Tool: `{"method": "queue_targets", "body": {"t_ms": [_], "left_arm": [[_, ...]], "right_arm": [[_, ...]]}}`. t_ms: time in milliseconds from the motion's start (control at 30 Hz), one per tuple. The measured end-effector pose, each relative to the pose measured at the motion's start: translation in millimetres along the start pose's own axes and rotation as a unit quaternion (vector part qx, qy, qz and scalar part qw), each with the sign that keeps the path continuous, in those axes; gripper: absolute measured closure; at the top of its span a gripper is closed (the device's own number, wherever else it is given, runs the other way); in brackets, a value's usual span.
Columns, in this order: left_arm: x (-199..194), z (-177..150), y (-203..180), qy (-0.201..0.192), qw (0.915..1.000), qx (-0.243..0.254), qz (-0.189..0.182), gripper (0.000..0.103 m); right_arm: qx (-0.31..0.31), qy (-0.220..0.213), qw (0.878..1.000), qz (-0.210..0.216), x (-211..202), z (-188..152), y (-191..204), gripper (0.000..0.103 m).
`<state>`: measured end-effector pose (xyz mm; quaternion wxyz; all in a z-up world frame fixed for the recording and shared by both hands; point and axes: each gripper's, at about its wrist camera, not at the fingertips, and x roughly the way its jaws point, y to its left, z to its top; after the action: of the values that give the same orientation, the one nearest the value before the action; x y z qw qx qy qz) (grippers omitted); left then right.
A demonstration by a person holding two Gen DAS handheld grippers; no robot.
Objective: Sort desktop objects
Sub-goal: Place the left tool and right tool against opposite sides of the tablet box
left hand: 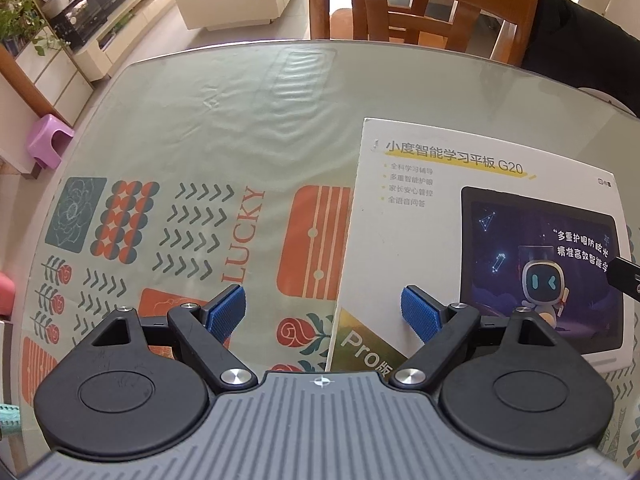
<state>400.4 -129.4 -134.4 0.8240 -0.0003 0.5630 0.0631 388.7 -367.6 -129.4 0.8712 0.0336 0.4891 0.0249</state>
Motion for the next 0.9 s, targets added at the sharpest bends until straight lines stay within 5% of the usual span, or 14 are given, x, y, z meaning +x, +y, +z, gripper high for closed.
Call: {"method": "queue_targets", "body": {"t_ms": [900], "left_arm": [[15, 16, 0, 0.017, 0.9982, 0.003, -0.057, 0.000]], "right_arm": [[0.029, 0.020, 0.998, 0.045, 32, 3, -17, 0.000]]}}
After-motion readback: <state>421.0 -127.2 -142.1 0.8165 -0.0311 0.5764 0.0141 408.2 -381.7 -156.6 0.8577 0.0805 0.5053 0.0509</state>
